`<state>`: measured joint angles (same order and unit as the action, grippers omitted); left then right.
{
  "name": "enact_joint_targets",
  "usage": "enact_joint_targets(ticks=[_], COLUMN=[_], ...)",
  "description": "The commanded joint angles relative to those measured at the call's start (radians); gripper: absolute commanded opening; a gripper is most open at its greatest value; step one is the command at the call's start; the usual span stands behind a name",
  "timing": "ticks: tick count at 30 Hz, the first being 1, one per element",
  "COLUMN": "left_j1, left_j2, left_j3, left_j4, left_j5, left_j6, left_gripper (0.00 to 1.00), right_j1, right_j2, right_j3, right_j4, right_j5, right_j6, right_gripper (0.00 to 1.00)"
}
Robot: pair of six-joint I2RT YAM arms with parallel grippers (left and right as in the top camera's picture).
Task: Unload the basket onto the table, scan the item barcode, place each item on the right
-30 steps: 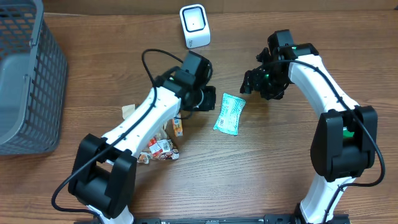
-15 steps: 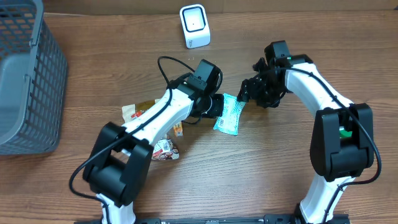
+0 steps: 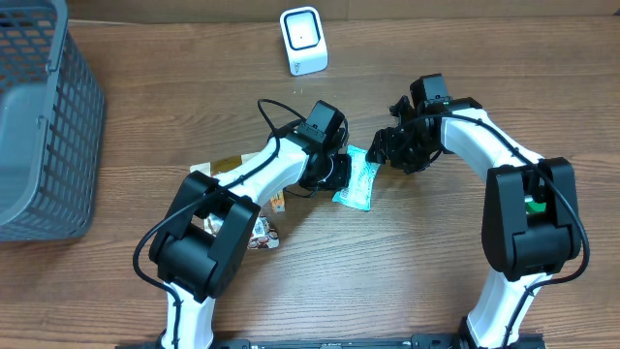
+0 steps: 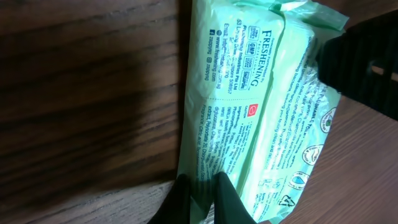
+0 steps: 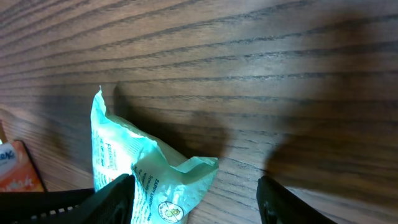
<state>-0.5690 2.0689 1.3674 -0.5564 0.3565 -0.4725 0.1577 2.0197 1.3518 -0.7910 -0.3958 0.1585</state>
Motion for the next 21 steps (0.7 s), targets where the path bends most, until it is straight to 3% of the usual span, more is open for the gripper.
enact_joint_targets(ticks=[1, 21], left_j1=[-0.002, 0.0], left_j2=[0.05, 0.049], left_j3=[-0.006, -0.005], left_j4=[-0.008, -0.024], left_j5=[-0.034, -0.076], left_j6=[0.0, 0.001], left_gripper=[0.04, 0.04], right_j1=[0.005, 0.006], right_j2=[0.004, 0.005], right_j3=[-0.006, -0.037], right_j4=[0.009, 0.042], right_j5=[-0.038, -0.103], right_j6=[-0.003, 0.051], right_gripper=[0.63, 0.54])
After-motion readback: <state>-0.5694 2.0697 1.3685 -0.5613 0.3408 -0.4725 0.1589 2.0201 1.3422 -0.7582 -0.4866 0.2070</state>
